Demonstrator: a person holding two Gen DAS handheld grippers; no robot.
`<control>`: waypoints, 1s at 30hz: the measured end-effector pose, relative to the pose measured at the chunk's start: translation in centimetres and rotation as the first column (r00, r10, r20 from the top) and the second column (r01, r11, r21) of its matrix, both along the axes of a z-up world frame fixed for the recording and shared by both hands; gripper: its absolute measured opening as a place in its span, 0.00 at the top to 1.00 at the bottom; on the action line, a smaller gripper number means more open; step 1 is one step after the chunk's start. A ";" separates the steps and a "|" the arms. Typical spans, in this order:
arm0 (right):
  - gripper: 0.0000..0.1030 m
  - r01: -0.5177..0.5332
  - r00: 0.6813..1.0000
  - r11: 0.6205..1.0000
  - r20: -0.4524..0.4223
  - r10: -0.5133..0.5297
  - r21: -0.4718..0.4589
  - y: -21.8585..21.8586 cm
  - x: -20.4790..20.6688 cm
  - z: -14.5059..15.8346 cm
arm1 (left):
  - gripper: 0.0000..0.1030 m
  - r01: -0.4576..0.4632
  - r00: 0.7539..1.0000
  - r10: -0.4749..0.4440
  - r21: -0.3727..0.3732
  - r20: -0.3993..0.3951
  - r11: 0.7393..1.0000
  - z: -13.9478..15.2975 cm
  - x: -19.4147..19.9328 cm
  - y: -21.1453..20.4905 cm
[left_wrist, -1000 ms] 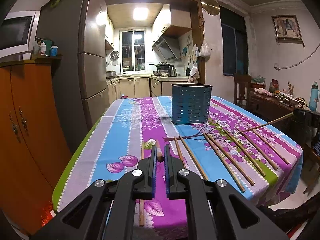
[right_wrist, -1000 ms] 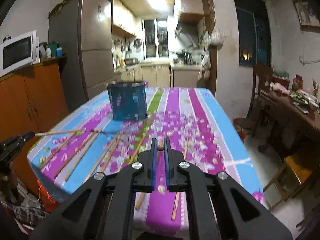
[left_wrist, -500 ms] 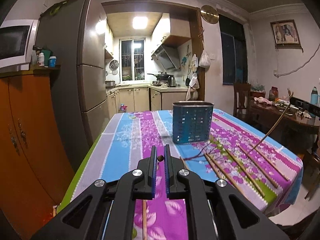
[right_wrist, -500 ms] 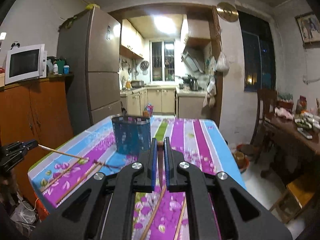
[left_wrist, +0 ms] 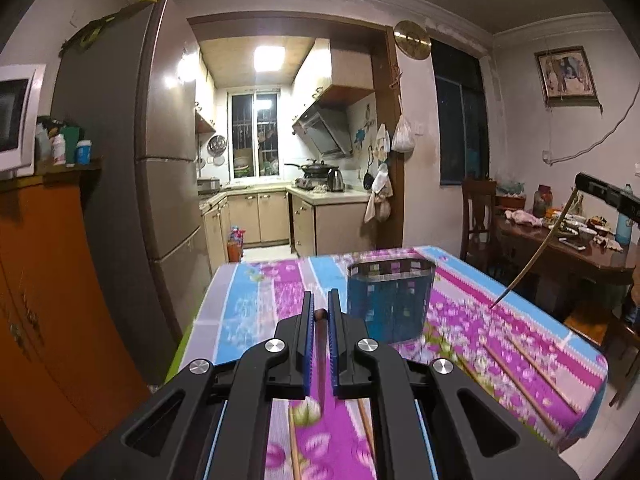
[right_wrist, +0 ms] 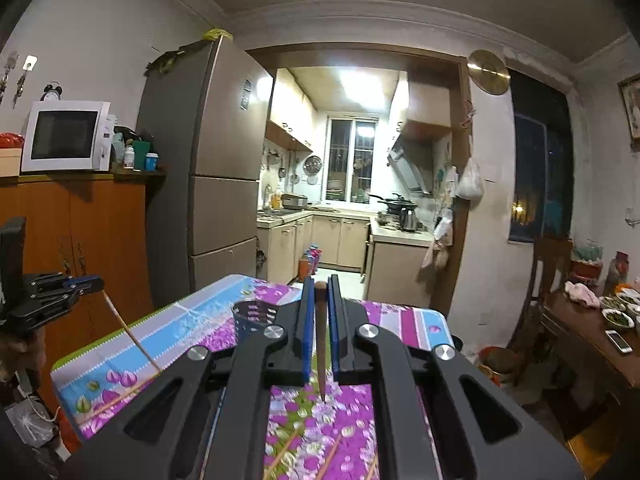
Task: Organize utensils
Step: 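Lift both held chopsticks and carry them above the blue utensil holder, then open both grippers to drop the chopsticks into the blue holder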
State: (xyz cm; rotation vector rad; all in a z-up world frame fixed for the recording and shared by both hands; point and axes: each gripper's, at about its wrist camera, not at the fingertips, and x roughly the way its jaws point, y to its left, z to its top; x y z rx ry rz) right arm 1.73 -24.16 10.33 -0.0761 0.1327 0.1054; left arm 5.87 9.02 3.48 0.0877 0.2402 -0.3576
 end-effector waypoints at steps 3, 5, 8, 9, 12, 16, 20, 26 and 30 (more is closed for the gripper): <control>0.95 -0.032 0.999 0.999 -0.014 0.033 0.003 0.4 1.4 0.8 | 0.92 0.019 1.000 -0.019 -0.016 -0.007 1.000 1.7 1.4 -0.4; 0.95 -0.047 0.999 0.999 -0.025 0.047 0.003 0.8 2.2 1.0 | 0.92 0.032 0.999 -0.032 -0.013 0.001 0.999 2.7 2.0 -1.1; 0.95 -0.071 0.996 0.997 -0.057 0.071 0.006 1.3 3.5 0.9 | 0.92 0.047 0.999 -0.047 -0.008 0.012 0.999 3.6 2.5 -2.1; 0.95 -0.076 0.995 0.997 -0.064 0.076 0.008 1.5 3.7 0.8 | 0.92 0.054 0.998 -0.054 -0.010 0.016 0.998 4.0 2.7 -2.5; 0.95 -0.089 0.992 0.996 -0.088 0.090 0.012 1.9 4.7 0.6 | 0.92 0.062 0.998 -0.061 -0.019 0.032 0.998 4.7 3.3 -3.0; 0.95 -0.100 0.989 0.995 -0.111 0.101 0.018 2.4 6.3 0.8 | 0.93 0.091 0.995 -0.087 -0.073 0.057 0.993 7.1 5.1 -3.9; 0.95 -0.103 0.991 0.994 -0.077 0.106 0.048 2.1 7.6 3.3 | 0.93 0.106 0.989 -0.095 -0.092 0.116 0.990 10.5 6.7 -5.4; 0.95 -0.082 0.996 0.994 -0.011 0.083 0.071 2.1 10.3 6.2 | 0.93 0.126 0.962 -0.083 -0.153 0.261 0.980 15.5 9.3 -7.9; 0.95 -0.071 0.996 0.993 -0.041 0.076 0.098 2.2 13.5 4.7 | 0.93 0.130 0.959 -0.081 -0.169 0.271 0.977 14.5 12.4 -10.4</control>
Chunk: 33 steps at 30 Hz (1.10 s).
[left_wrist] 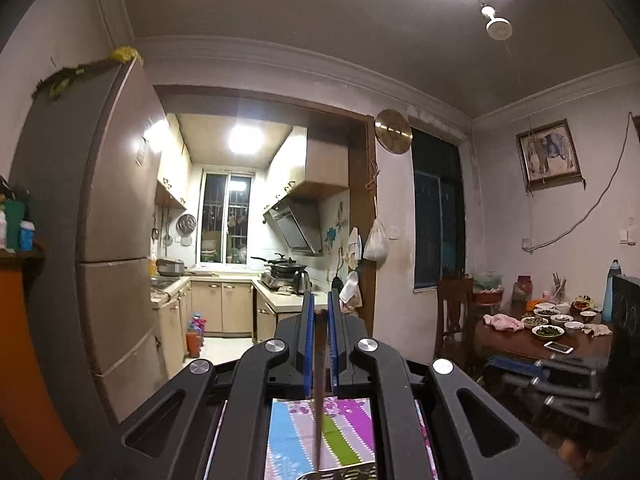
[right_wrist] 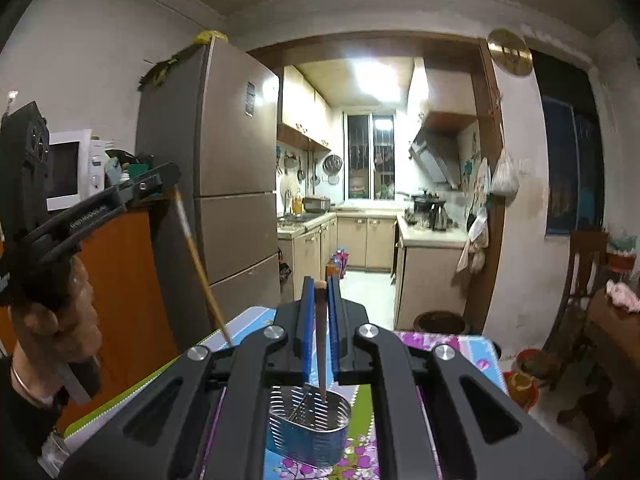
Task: Organize utensils
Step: 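Open both grippers to drop the chopsticks into the blue holder, then move both tools back down to the remaining chopsticks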
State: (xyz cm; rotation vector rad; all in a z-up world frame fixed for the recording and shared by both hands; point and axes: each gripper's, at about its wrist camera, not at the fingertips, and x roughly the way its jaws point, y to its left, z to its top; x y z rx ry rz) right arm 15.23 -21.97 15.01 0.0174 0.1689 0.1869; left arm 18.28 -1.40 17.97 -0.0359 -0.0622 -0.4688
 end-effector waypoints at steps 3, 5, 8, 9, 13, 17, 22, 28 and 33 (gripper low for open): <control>0.95 0.009 0.999 1.000 -0.045 -0.008 0.015 0.2 2.1 -2.3 | 0.93 0.030 0.997 -0.031 -0.022 -0.064 0.999 -3.1 2.7 -1.0; 0.95 0.015 0.998 1.000 -0.068 -0.014 0.013 0.4 2.9 -3.7 | 0.93 0.016 0.997 -0.017 -0.008 -0.078 1.000 -5.3 3.9 -1.7; 0.95 0.017 0.993 1.000 -0.115 -0.015 0.017 0.8 4.2 -6.2 | 0.93 0.020 0.993 -0.019 0.009 -0.117 1.000 -8.5 5.2 -2.2; 0.95 0.014 0.992 1.000 -0.127 -0.011 0.022 0.9 4.5 -6.8 | 0.93 0.011 0.993 -0.008 0.025 -0.118 1.000 -9.5 5.4 -2.4; 0.95 0.006 0.984 0.999 -0.179 0.000 0.037 1.3 5.5 -8.9 | 0.93 0.000 0.991 0.011 0.075 -0.136 0.997 -12.2 6.2 -3.2; 0.94 0.009 0.977 0.999 -0.214 -0.001 0.038 1.7 5.5 -10.0 | 0.92 -0.026 0.988 0.040 0.092 -0.150 0.995 -13.8 6.3 -3.2; 0.80 0.039 0.989 0.998 -0.144 -0.032 0.042 1.0 3.1 -8.0 | 0.91 -0.047 0.993 0.052 0.056 -0.107 0.997 -12.4 4.4 -1.1; 0.79 0.066 0.998 0.998 -0.013 -0.066 -0.008 -1.0 -3.7 -4.9 | 0.77 -0.105 0.994 0.105 -0.078 -0.010 0.991 -7.8 -1.7 5.5; 0.45 0.124 0.992 0.981 0.054 -0.117 -0.150 -1.9 -11.9 -5.8 | 0.69 -0.147 0.988 0.147 0.010 0.047 0.989 -8.2 -9.4 9.3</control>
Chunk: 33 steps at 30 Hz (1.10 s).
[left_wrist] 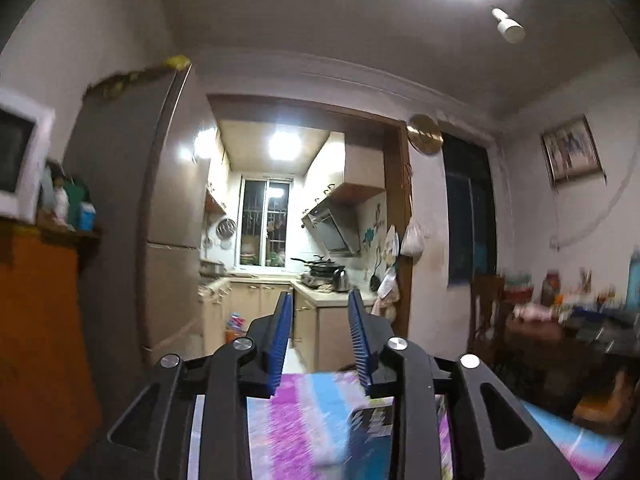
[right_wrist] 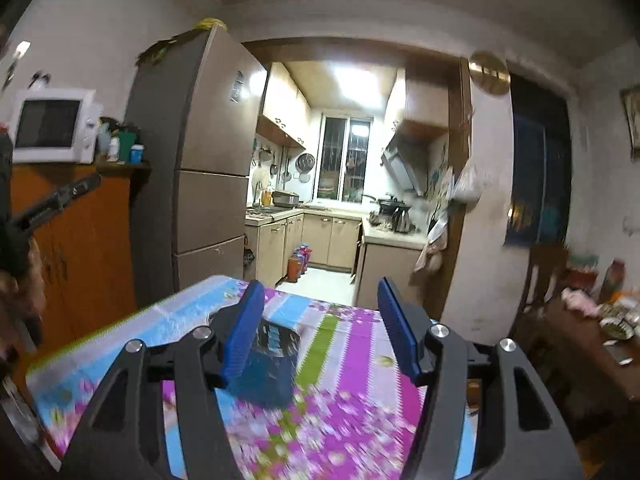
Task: Organize utensils
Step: 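Move both tools back down to the remaining chopsticks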
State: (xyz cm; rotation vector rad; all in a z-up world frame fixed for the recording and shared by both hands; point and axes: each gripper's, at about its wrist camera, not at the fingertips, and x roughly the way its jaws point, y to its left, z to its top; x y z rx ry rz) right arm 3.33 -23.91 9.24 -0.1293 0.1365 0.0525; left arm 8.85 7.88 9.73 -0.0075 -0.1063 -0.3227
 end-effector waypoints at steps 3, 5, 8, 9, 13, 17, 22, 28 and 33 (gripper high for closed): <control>0.45 0.038 0.998 0.999 -0.040 -0.039 -0.033 -0.9 -4.1 -2.3 | 0.67 -0.021 0.998 0.028 0.126 -0.050 0.992 -2.9 -4.2 1.2; 0.45 0.065 0.994 0.997 -0.084 -0.067 -0.033 -1.4 -6.1 -4.3 | 0.67 -0.032 0.994 0.052 0.195 -0.099 0.980 -5.1 -6.0 1.4; 0.45 0.092 0.978 0.996 -0.185 -0.093 -0.015 -1.6 -8.5 -7.7 | 0.68 -0.026 0.979 0.082 0.286 -0.186 0.958 -9.8 -8.6 1.3; 0.45 0.103 0.970 0.995 -0.220 -0.103 -0.013 -1.4 -9.3 -9.0 | 0.68 -0.009 0.974 0.075 0.296 -0.213 0.955 -10.9 -9.1 1.3; 0.45 0.093 0.946 0.996 -0.313 -0.089 0.000 0.8 -12.2 -13.4 | 0.68 0.088 0.929 0.041 0.328 -0.368 0.941 -17.6 -12.9 0.0; 0.53 0.025 0.933 0.999 -0.359 -0.010 0.037 3.5 -13.1 -16.1 | 0.68 0.144 0.884 0.013 0.298 -0.468 0.944 -21.9 -15.7 -1.5; 0.79 -0.053 0.905 0.999 -0.422 0.052 0.009 7.4 -12.2 -19.0 | 0.76 0.193 0.829 -0.035 0.227 -0.558 0.955 -23.7 -16.7 -2.3; 0.81 -0.100 0.915 0.995 -0.395 0.086 -0.016 10.3 -11.5 -20.3 | 0.77 0.203 0.847 -0.039 0.255 -0.531 0.945 -23.4 -17.1 -3.7; 0.81 -0.110 0.907 0.994 -0.408 0.104 0.008 11.8 -10.5 -21.2 | 0.77 0.139 0.875 0.049 0.345 -0.482 0.928 -23.9 -15.7 -6.9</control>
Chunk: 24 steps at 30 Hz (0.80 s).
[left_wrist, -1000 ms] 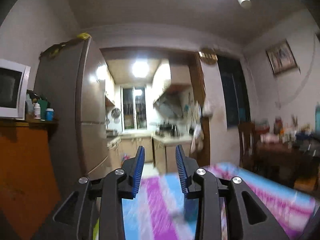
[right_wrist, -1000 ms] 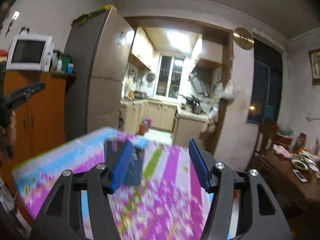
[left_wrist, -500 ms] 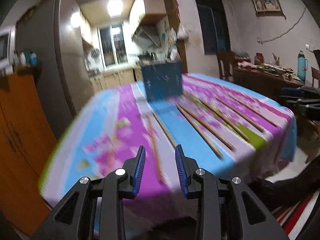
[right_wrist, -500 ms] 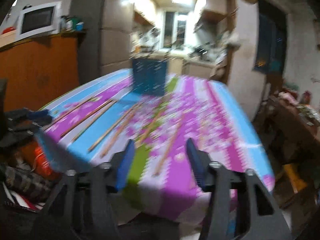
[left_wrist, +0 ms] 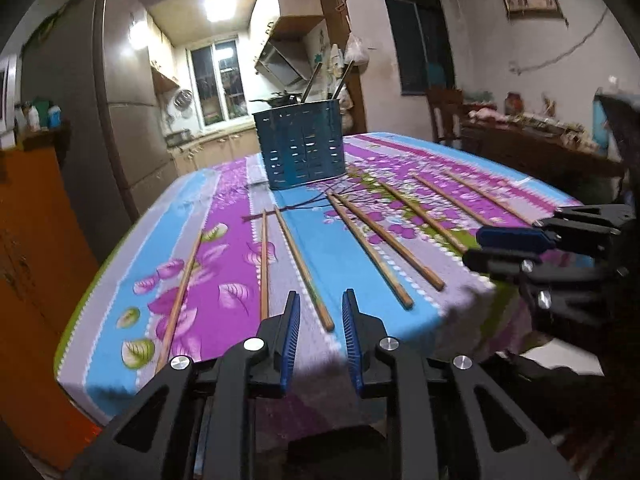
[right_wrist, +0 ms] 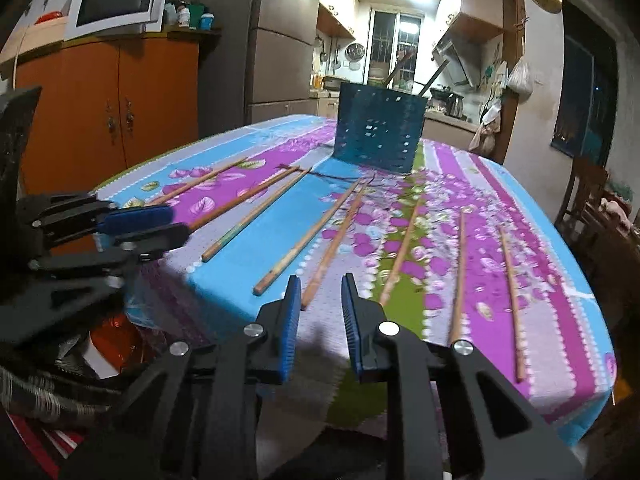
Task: Organize utensils
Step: 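Move both tools back down to the remaining chopsticks, then close the right gripper on a chopstick while the left gripper grasps another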
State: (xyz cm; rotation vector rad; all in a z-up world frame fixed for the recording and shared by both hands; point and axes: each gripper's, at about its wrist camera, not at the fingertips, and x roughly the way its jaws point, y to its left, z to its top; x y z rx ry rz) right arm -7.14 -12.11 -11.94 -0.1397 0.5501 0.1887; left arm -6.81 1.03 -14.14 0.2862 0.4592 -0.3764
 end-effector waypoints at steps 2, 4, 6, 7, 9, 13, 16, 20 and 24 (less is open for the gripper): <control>0.81 0.000 1.000 1.000 -0.010 0.000 0.012 0.2 0.4 -0.3 | 0.77 -0.020 1.000 0.020 -0.006 -0.011 1.000 -0.5 0.3 -0.2; 0.81 0.010 1.000 1.000 -0.015 -0.010 0.015 0.3 0.8 -0.6 | 0.77 -0.029 0.999 0.029 -0.017 -0.037 0.999 -1.1 0.7 -0.1; 0.81 0.022 0.999 1.000 -0.025 -0.021 0.018 0.5 1.3 -1.0 | 0.77 -0.031 0.998 0.030 -0.015 -0.047 0.999 -1.6 0.9 0.0; 0.81 0.027 0.999 0.999 -0.031 -0.026 0.017 0.6 1.5 -1.2 | 0.77 -0.034 0.998 0.033 -0.013 -0.049 0.999 -1.8 1.0 0.0; 0.81 0.049 0.998 0.999 -0.042 -0.049 0.008 0.9 1.9 -1.6 | 0.77 -0.033 0.998 0.032 -0.011 -0.060 0.999 -2.3 1.3 0.0; 0.81 0.094 0.995 0.996 -0.045 -0.094 -0.006 1.4 2.4 -2.1 | 0.77 -0.035 0.999 0.034 -0.025 -0.040 0.999 -2.8 1.4 0.1; 0.81 0.121 0.992 0.993 -0.035 -0.121 -0.008 1.7 2.3 -2.3 | 0.77 -0.043 0.999 0.043 -0.028 -0.026 0.999 -3.0 1.7 -0.1; 0.82 0.142 0.989 0.990 -0.026 -0.142 -0.010 2.0 2.2 -2.4 | 0.77 -0.056 0.998 0.055 -0.047 -0.015 0.997 -3.2 2.1 -0.2; 0.90 0.134 0.991 0.991 -0.030 -0.133 0.015 1.8 2.3 -2.4 | 0.80 -0.059 0.998 0.059 -0.061 -0.001 0.996 -3.3 2.1 -0.2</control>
